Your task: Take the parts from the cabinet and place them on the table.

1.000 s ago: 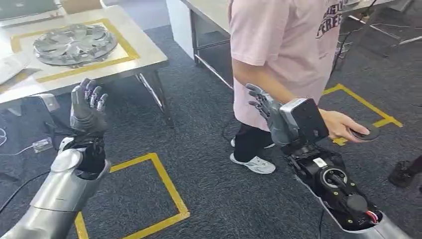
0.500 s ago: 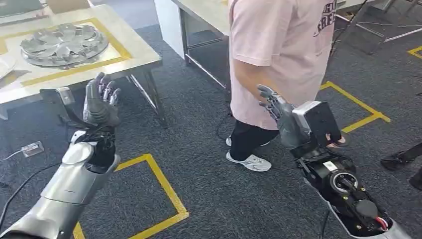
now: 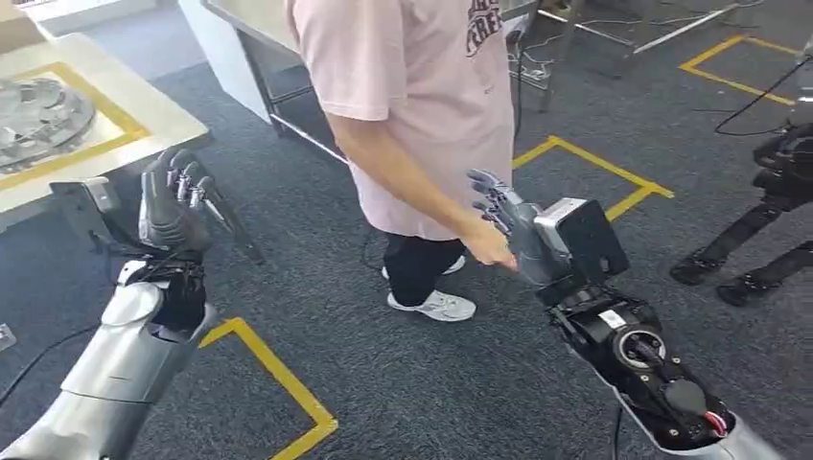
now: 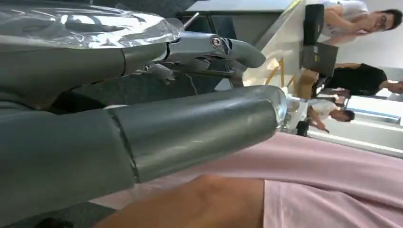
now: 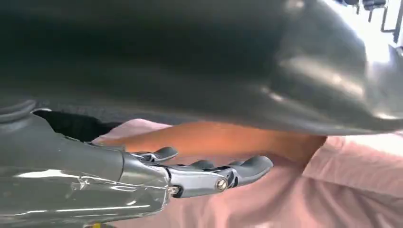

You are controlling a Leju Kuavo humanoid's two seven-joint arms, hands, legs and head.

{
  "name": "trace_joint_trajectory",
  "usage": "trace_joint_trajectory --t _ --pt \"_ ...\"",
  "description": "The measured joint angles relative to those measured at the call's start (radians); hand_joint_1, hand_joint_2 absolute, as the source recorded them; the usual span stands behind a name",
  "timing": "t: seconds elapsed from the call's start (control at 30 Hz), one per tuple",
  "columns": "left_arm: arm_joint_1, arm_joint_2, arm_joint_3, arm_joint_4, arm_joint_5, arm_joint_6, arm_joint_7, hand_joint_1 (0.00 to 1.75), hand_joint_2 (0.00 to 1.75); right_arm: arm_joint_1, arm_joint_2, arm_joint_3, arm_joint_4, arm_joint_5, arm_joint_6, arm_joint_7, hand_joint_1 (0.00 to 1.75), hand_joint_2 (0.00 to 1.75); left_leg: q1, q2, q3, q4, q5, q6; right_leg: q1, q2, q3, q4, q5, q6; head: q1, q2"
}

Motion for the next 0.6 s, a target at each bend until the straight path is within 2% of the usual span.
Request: trace_joint_trajectory --t 0.03,0.07,0.13,0.17,0.2,0.23,0.27,0.3,0.33,0.37,0.4,0.43,0.47,0.5,0.53,0.57,0.6 --pt "-0.001 0.0 0.0 0.0 0.0 0.0 0.0 0.0 0.0 -0.001 0.0 0.001 -0.002 0.0 0.0 -0.002 0.0 0.0 0.001 -0.025 0.017 -0.035 -0.008 0.005 0.008 0.009 -0.007 0.005 -0.002 0.004 -0.002 0.0" --pt "0.0 0.0 0.0 0.0 0.0 0.002 0.0 0.0 0.0 0.002 0.0 0.002 -0.004 0.0 0.0 -0.002 0.0 0.0 0.0 -0.014 0.016 -0.038 -0.009 0.004 0.003 0.017 -0.01 0.004 0.0 0.009 0.004 0.0" --pt "0.002 -0.001 0.0 0.0 -0.001 0.002 -0.001 0.0 0.0 0.007 0.0 0.003 -0.007 0.0 0.0 -0.002 0.0 0.0 -0.006 -0.002 0.016 -0.037 -0.01 0.009 -0.004 0.032 -0.012 -0.001 0.003 0.02 0.006 0.0" --pt "0.001 -0.002 0.0 0.0 -0.001 0.002 -0.001 0.0 0.0 0.007 0.0 0.005 -0.008 0.0 0.0 -0.002 0.0 0.0 0.002 0.008 0.021 -0.048 -0.005 0.017 0.001 0.04 -0.015 0.001 0.001 0.027 0.006 0.0" --pt "-0.002 -0.003 0.0 0.0 -0.002 0.002 -0.001 0.0 0.0 0.011 0.0 0.006 -0.01 0.0 -0.002 -0.003 0.0 0.0 0.003 0.018 0.026 -0.054 -0.003 0.021 -0.002 0.012 -0.026 0.013 -0.011 0.029 0.004 0.0" --pt "-0.001 -0.005 0.0 0.0 -0.003 0.002 -0.003 0.0 0.0 0.008 0.0 0.007 -0.012 0.0 -0.003 -0.004 0.0 0.0 0.002 0.024 0.03 -0.054 -0.005 0.029 0.0 -0.028 -0.046 0.069 -0.048 0.035 0.02 0.0" --pt "0.0 -0.005 0.0 0.0 -0.003 0.002 -0.003 0.0 0.0 0.009 0.0 0.007 -0.013 0.002 -0.003 -0.005 0.0 0.0 0.001 0.032 0.032 -0.054 -0.006 0.032 -0.003 -0.049 -0.082 0.154 -0.088 0.039 0.031 0.0" --pt "0.003 -0.004 0.0 0.0 -0.003 0.002 -0.003 0.0 0.0 0.012 0.0 0.008 -0.013 0.002 -0.003 -0.005 0.0 0.0 -0.001 0.04 0.033 -0.054 -0.007 0.034 -0.005 -0.058 -0.122 0.24 -0.122 0.042 0.034 0.0" --pt "0.006 -0.004 0.0 0.0 -0.003 0.002 -0.003 0.0 0.0 0.014 0.0 0.01 -0.013 0.002 -0.003 -0.005 0.0 0.0 -0.001 0.049 0.033 -0.053 -0.009 0.035 -0.007 -0.063 -0.156 0.31 -0.144 0.045 0.036 0.0" --pt "0.008 -0.004 0.0 0.0 -0.003 0.002 -0.002 0.0 0.0 0.017 0.0 0.012 -0.013 0.002 -0.003 -0.005 0.0 0.0 0.0 0.057 0.034 -0.053 -0.01 0.034 -0.009 -0.065 -0.171 0.337 -0.142 0.048 0.039 0.0" --pt "0.009 -0.004 0.0 0.0 -0.005 0.002 0.0 0.0 0.0 0.017 0.0 0.014 -0.013 0.002 -0.003 -0.006 0.0 0.0 0.0 0.064 0.036 -0.053 -0.012 0.032 -0.012 -0.067 -0.159 0.308 -0.118 0.05 0.044 0.0" --pt "0.01 -0.004 0.0 0.0 -0.005 0.005 0.001 0.0 0.0 0.017 0.0 0.015 -0.013 0.002 -0.003 -0.008 0.0 0.0 0.001 0.071 0.039 -0.052 -0.015 0.029 -0.014 -0.072 -0.121 0.237 -0.078 0.05 0.048 0.0" --pt "0.01 -0.004 0.0 0.0 -0.006 0.007 0.001 0.0 0.0 0.017 0.0 0.015 -0.013 0.002 -0.003 -0.009 0.0 0.0 0.002 0.077 0.044 -0.049 -0.019 0.024 -0.014 -0.082 -0.072 0.142 -0.034 0.049 0.05 0.0" --pt "0.01 -0.004 0.0 0.0 -0.007 0.008 0.002 0.0 0.0 0.016 0.0 0.015 -0.014 0.003 -0.001 -0.011 0.0 0.0 0.002 0.083 0.049 -0.047 -0.024 0.019 -0.013 -0.11 -0.02 0.041 0.003 0.048 0.056 0.0" --pt "0.01 -0.004 0.0 0.0 -0.007 0.01 0.002 0.0 0.0 0.015 0.0 0.016 -0.014 0.003 -0.001 -0.013 0.0 0.0 -0.006 0.088 0.049 -0.046 -0.027 0.013 0.001 -0.138 -0.004 0.015 -0.018 0.045 0.06 0.0" --pt "0.01 -0.003 0.0 0.0 -0.008 0.01 0.003 0.0 0.0 0.015 0.002 0.017 -0.015 0.003 0.0 -0.014 0.0 0.0 -0.008 0.092 0.046 -0.044 -0.025 0.009 -0.001 -0.127 0.001 0.011 -0.014 0.033 0.061 0.0" --pt "0.012 -0.003 0.0 0.0 -0.007 0.01 0.003 0.0 0.0 0.017 0.002 0.017 -0.015 0.004 0.0 -0.013 0.0 0.0 -0.009 0.1 0.047 -0.044 -0.024 0.005 0.0 -0.118 -0.003 0.011 -0.013 0.029 0.053 0.0"
